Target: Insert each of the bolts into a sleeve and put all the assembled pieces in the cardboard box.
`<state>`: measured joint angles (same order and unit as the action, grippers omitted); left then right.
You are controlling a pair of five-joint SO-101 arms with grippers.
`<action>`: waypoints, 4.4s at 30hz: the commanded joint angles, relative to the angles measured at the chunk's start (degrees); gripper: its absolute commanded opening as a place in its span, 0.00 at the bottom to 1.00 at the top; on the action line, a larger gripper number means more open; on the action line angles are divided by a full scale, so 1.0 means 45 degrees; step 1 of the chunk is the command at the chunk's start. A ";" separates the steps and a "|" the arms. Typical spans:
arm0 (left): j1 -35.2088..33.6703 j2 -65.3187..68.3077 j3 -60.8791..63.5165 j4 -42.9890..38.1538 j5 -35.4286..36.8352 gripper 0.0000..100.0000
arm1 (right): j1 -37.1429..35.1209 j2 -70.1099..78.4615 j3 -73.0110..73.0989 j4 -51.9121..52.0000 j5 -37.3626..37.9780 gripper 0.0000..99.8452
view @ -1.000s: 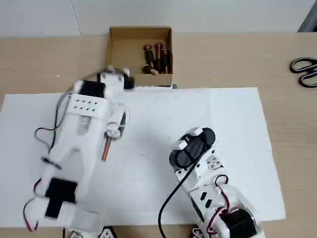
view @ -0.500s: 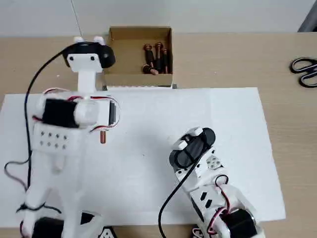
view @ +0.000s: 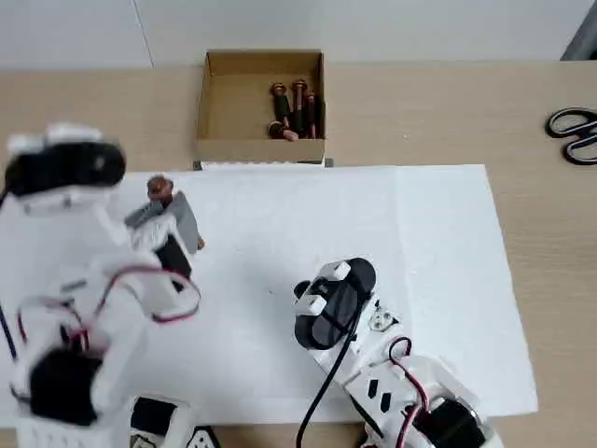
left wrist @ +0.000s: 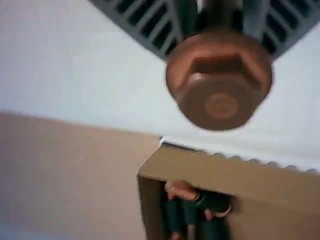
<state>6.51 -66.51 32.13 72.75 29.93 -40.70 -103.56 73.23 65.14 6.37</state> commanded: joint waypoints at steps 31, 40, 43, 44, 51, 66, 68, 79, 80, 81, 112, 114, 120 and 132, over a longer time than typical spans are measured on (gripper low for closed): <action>0.3126 -0.8264 0.7805 -0.2618 0.2676 0.00 | -0.1768 -0.0068 0.2989 -0.4796 -0.0039 0.00; 0.3263 -0.8244 0.7961 -0.2618 0.2676 0.00 | -0.1768 -0.0068 0.2969 -0.4874 -0.0039 0.00; 0.3263 -0.8244 0.8274 -0.2618 0.2676 0.00 | -0.1788 -0.0068 0.2950 -0.4874 -0.0039 0.00; 0.3263 -0.8244 0.8313 -0.2618 0.2676 0.00 | -0.1788 -0.0068 0.2950 -0.4874 -0.0020 0.00; 0.3282 -0.8244 0.8430 -0.2618 0.2676 0.00 | -0.1788 -0.0068 0.2969 -0.4894 0.0899 0.00; 0.4786 -0.8244 0.8801 -0.2071 0.2618 0.00 | -0.1729 -0.0068 0.2891 -0.5832 0.0957 0.00; 0.4786 -0.8244 0.8801 -0.1993 0.2540 0.00 | -0.1729 -0.0068 0.2891 -0.5851 0.0957 0.00; 0.4786 -0.8283 0.9973 -0.1954 0.1348 0.02 | -0.1729 -0.0068 0.2891 -0.5949 0.1758 0.00; 0.4786 -0.8283 0.9973 -0.1954 0.1348 0.04 | -0.1729 -0.0068 0.2891 -0.5949 0.1758 0.00; 0.4786 -0.8264 0.9973 -0.1934 0.1348 0.07 | -0.1729 -0.0068 0.2891 -0.5949 0.1758 0.00; 0.3927 -0.8283 0.8020 -0.1954 -0.0098 0.08 | -0.1553 -0.0068 0.3321 -0.5851 0.1758 0.00; 0.3712 -0.8303 0.8020 -0.1973 -0.0391 0.06 | -0.1338 -0.0068 0.3302 -0.5851 0.1758 0.00; 0.2735 -0.8303 0.8117 -0.1915 -0.0781 0.01 | -0.0889 -0.0068 0.3282 -0.5851 0.1758 0.00; 0.0215 -0.8303 1.1497 -0.1973 -0.3419 0.01 | 0.0947 -0.0068 0.3223 -0.5949 0.1719 0.00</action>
<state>9.23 -103.34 81.89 64.66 17.54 -38.33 -103.47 88.79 40.26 13.67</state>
